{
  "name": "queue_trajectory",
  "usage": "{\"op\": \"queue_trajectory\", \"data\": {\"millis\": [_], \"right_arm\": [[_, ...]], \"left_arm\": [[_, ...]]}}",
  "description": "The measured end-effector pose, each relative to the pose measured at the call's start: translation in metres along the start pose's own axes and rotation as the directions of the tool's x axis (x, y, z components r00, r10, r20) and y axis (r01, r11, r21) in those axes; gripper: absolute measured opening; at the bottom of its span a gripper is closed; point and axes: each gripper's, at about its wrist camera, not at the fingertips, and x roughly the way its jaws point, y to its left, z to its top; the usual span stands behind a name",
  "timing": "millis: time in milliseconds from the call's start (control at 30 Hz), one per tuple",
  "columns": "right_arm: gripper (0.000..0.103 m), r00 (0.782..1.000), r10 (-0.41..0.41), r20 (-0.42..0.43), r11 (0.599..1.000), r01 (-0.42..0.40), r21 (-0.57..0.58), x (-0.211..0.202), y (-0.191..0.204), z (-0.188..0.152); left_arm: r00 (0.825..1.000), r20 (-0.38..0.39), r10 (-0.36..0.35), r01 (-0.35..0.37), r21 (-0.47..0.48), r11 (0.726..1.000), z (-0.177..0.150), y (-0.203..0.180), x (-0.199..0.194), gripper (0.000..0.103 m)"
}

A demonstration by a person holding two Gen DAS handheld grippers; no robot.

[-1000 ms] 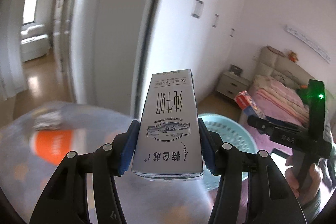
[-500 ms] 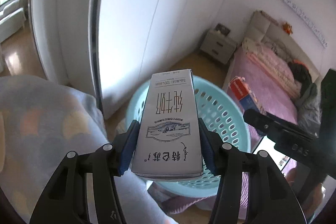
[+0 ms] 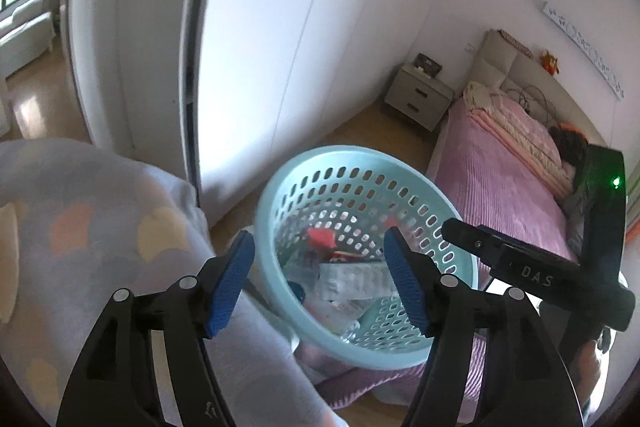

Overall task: Collect trash
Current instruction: 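Grasp the orange paper cup by its rim with the right tool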

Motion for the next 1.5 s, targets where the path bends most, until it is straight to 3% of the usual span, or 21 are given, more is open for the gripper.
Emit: {"op": "queue_trajectory", "data": {"millis": [267, 433, 700, 900, 1033, 1100, 1300, 1400, 1500], "right_arm": [[0.068, 0.998, 0.026, 0.053, 0.995, -0.021, -0.097, -0.026, 0.039, -0.007], [0.068, 0.996, 0.07, 0.059, 0.985, -0.06, -0.161, -0.03, 0.07, -0.014], [0.068, 0.989, 0.146, 0.015, 0.952, -0.136, -0.276, -0.014, 0.131, -0.032], [0.067, 0.975, 0.218, -0.038, 0.899, -0.216, -0.381, 0.002, 0.194, -0.052], [0.042, 0.957, 0.267, -0.111, 0.841, -0.288, -0.458, 0.016, 0.243, -0.07], [0.038, 0.949, 0.284, -0.139, 0.816, -0.316, -0.484, 0.023, 0.264, -0.077], [0.038, 0.907, 0.352, -0.231, 0.758, -0.421, -0.498, 0.05, 0.317, -0.091], [0.038, 0.891, 0.367, -0.267, 0.75, -0.453, -0.482, 0.06, 0.33, -0.089], [0.038, 0.869, 0.386, -0.308, 0.739, -0.491, -0.461, 0.071, 0.339, -0.087]], "left_arm": [[0.997, 0.073, 0.017, -0.014, -0.042, 0.999, -0.001, 0.016, -0.045, 0.065], [0.99, 0.12, 0.07, -0.062, -0.07, 0.996, -0.006, 0.036, -0.078, 0.065], [0.962, 0.159, 0.221, -0.19, -0.188, 0.963, -0.017, 0.102, -0.126, 0.065], [0.932, 0.168, 0.321, -0.265, -0.285, 0.921, -0.021, 0.169, -0.163, 0.065], [0.912, 0.165, 0.375, -0.301, -0.351, 0.887, -0.025, 0.215, -0.184, 0.065], [0.909, 0.158, 0.387, -0.304, -0.384, 0.872, -0.028, 0.235, -0.189, 0.065], [0.924, 0.109, 0.366, -0.294, -0.411, 0.863, -0.033, 0.274, -0.184, 0.065], [0.953, 0.117, 0.279, -0.201, -0.442, 0.874, -0.037, 0.285, -0.179, 0.065], [0.961, 0.118, 0.251, -0.173, -0.451, 0.875, -0.039, 0.293, -0.174, 0.065]]}}
